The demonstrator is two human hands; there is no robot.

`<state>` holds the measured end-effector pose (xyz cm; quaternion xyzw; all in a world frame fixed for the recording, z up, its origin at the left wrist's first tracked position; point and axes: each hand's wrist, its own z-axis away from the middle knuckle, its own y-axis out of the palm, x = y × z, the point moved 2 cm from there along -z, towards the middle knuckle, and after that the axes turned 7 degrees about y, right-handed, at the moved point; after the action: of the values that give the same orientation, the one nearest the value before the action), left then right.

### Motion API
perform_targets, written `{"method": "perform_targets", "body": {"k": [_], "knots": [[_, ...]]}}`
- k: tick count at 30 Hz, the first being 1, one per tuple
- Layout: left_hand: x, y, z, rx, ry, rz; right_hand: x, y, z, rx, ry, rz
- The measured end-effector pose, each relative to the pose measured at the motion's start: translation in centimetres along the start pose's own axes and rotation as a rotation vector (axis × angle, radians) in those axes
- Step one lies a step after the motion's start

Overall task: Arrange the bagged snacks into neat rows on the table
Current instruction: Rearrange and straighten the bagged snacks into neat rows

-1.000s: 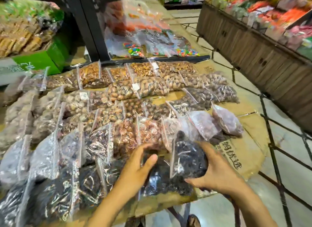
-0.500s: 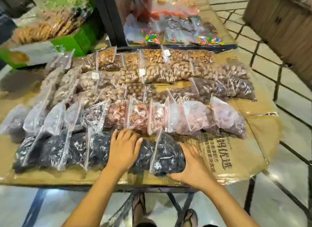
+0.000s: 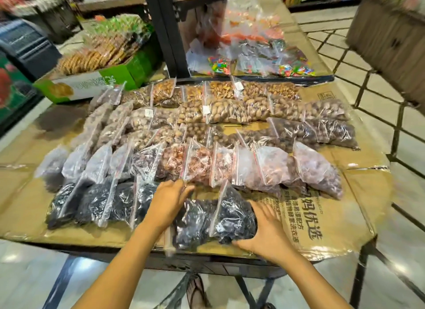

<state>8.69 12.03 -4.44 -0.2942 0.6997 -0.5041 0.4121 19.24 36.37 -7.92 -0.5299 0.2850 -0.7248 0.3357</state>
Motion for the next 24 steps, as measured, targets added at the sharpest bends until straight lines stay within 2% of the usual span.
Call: {"method": "perform_targets", "body": {"k": [2, 5, 8, 11, 14, 16, 18, 21, 24], "knots": [[0.3, -1.2, -0.4, -0.07, -0.035, 0.049, 0.2, 0.0, 0.1, 0.004, 0.005, -0.001], [0.1, -2.2, -0.1, -0.034, -0.052, -0.104, 0.1, 0.0, 0.1, 0.009, 0.019, -0.007], [-0.7, -2.4, 2.6, -0.082, -0.168, -0.175, 0.1, 0.1, 0.0, -0.033, -0.005, -0.012], [-1.3, -1.9, 6.8, -0.096, -0.345, -0.114, 0.2, 0.3, 0.0, -0.068, -0.016, -0.029], [-0.9, -0.9, 9.0, 0.062, -0.579, -0.108, 0.0, 0.4, -0.1, -0.062, 0.005, -0.015], [-0.8, 0.0, 9.3, 0.059, -0.642, 0.139, 0.0, 0.4, -0.2, -0.057, 0.005, -0.011], [-1.4, 0.2, 9.2, 0.011, -0.561, 0.376, 0.0, 0.5, -0.3, -0.055, 0.0, -0.017], [-2.3, -1.0, 8.0, -0.07, -0.296, 0.235, 0.1, 0.5, -0.2, -0.065, -0.003, -0.024], [-2.5, -2.9, 5.6, -0.157, -0.226, 0.149, 0.1, 0.4, -0.1, -0.054, 0.018, -0.036]]}}
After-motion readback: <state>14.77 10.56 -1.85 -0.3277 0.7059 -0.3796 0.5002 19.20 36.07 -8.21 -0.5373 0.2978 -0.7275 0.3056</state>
